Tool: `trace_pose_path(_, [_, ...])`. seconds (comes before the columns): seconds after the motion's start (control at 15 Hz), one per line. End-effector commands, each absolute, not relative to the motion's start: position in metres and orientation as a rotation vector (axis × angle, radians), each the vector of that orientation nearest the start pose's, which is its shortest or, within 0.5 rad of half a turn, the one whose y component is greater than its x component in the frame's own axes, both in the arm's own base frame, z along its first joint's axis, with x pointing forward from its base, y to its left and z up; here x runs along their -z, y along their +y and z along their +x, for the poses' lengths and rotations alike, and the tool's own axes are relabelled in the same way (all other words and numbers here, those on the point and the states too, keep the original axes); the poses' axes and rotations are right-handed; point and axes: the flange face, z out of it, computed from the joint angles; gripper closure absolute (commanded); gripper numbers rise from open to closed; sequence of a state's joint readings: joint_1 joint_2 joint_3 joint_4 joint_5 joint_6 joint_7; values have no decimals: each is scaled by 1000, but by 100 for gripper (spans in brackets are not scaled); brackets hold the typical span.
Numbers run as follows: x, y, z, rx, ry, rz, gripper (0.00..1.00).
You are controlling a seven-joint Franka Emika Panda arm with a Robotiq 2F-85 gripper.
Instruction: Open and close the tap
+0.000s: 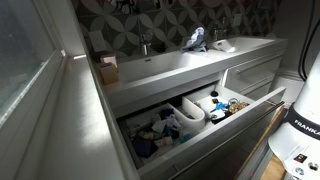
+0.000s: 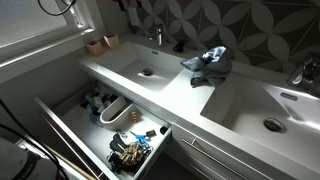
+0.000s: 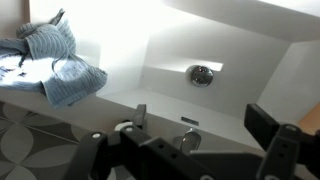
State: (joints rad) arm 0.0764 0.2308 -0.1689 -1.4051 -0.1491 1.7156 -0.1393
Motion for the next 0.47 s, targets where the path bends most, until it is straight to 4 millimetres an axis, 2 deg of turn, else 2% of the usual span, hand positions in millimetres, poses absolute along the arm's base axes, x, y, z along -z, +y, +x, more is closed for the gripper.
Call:
trace_pose_path(0.0, [-581, -58, 593, 13, -145, -3323, 0])
trace_pose_path(0.13, [-575, -54, 581, -5, -183, -3262, 0])
trace_pose_path(0.2, [-579, -58, 604, 19, -139, -3301, 0])
trace_pose_path(0.4, [-575, -54, 592, -7, -159, -3289, 0])
